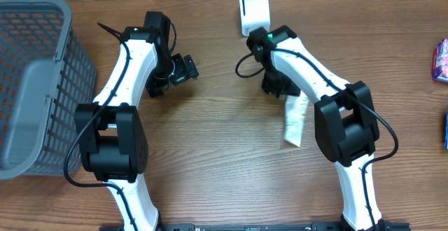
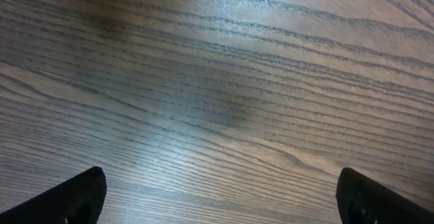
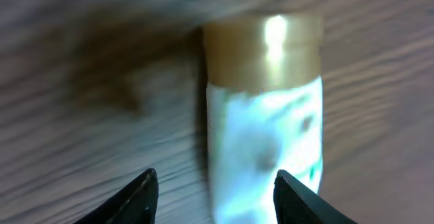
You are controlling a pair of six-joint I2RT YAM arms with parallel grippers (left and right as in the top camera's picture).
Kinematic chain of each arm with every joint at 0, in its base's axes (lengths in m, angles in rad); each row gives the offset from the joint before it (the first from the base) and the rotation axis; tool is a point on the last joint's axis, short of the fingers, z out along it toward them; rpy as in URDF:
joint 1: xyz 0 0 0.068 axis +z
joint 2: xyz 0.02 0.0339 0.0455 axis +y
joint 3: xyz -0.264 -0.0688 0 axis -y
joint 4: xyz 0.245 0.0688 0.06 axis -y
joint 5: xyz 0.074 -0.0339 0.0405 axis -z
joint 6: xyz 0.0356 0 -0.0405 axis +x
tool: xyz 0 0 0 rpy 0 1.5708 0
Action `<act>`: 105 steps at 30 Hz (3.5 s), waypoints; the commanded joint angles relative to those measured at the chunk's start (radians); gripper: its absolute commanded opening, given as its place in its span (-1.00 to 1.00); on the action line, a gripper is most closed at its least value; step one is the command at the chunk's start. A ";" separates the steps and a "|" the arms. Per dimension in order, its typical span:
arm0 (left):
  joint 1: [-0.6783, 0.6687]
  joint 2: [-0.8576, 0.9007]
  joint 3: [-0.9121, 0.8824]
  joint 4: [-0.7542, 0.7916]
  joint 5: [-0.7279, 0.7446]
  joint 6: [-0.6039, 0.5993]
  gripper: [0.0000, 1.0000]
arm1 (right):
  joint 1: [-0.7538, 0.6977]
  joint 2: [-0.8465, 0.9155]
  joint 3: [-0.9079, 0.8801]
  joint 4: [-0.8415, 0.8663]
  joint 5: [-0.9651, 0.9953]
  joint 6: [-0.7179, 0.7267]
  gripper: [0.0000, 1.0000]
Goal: Scan the item barcode
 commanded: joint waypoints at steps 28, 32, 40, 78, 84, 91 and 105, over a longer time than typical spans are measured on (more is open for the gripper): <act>-0.002 0.005 0.006 0.004 -0.010 0.009 1.00 | -0.198 -0.048 -0.013 -0.090 -0.293 -0.240 0.71; -0.002 0.005 0.006 0.003 -0.010 0.010 1.00 | -0.191 -0.047 -0.089 0.018 -0.435 -0.327 0.70; -0.002 0.005 0.006 0.004 -0.010 0.010 1.00 | -0.192 -0.047 -0.166 0.095 -0.468 -0.350 0.37; -0.002 0.005 0.006 0.084 -0.007 -0.029 1.00 | -0.193 -0.047 0.188 0.499 -0.452 -0.178 -0.78; -0.002 0.005 0.006 0.083 -0.007 -0.029 1.00 | -0.192 -0.046 0.188 0.768 -0.444 -0.031 -0.78; -0.002 0.005 0.006 0.083 -0.007 -0.029 1.00 | -0.191 -0.041 0.188 0.910 -0.346 0.231 -0.78; -0.002 0.005 0.006 0.083 -0.007 -0.029 1.00 | -0.116 0.022 0.184 0.997 -0.352 0.565 -0.77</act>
